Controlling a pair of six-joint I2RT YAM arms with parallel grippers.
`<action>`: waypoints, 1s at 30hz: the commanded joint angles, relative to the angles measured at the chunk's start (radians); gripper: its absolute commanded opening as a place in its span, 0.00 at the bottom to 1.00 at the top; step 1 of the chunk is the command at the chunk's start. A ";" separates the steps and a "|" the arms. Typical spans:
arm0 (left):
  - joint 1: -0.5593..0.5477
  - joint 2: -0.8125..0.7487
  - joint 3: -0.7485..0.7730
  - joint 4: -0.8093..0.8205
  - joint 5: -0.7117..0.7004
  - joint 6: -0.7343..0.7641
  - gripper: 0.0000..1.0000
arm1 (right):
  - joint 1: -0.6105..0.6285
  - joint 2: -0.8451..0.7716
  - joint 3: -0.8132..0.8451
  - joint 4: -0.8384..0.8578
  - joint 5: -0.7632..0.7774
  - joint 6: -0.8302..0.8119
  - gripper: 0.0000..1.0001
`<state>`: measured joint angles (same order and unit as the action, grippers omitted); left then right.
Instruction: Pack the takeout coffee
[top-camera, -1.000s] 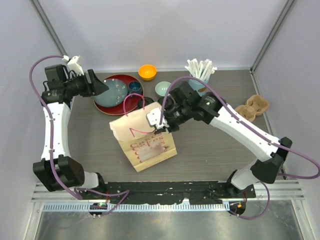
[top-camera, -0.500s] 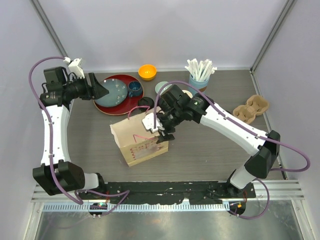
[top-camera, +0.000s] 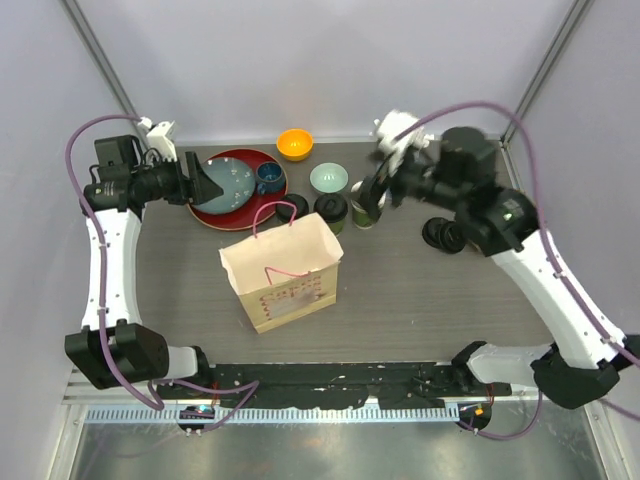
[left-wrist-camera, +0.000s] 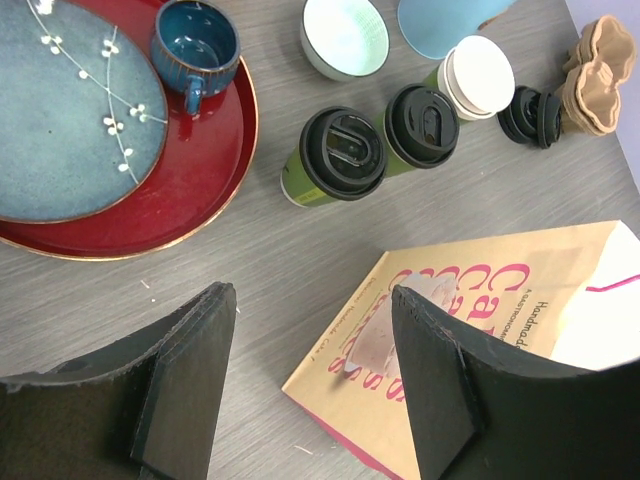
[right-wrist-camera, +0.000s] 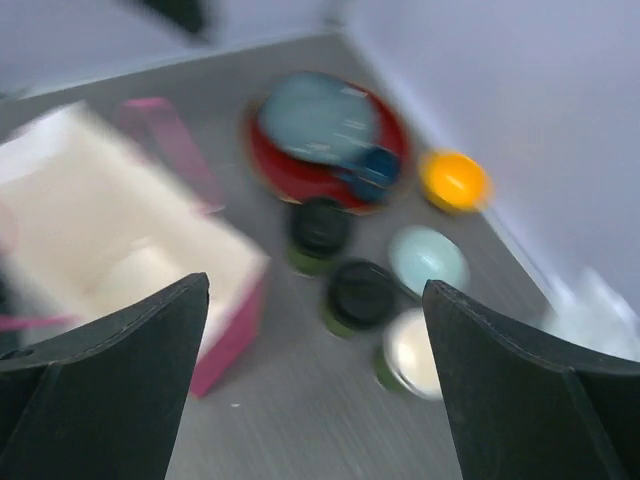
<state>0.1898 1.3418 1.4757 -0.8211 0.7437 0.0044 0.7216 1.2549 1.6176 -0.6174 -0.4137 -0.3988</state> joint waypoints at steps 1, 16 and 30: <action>-0.003 0.011 0.051 -0.046 0.042 0.039 0.67 | -0.334 -0.029 -0.115 0.074 0.445 0.396 0.94; -0.003 0.114 0.178 -0.295 0.019 0.256 0.67 | -1.108 0.368 -0.196 0.091 0.314 0.183 0.78; -0.003 0.306 0.409 -0.555 -0.084 0.410 0.67 | -1.154 0.525 -0.110 0.041 0.187 -0.028 0.77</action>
<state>0.1898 1.6131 1.7927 -1.2697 0.7055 0.3016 -0.4301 1.7748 1.4189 -0.5858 -0.1913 -0.3702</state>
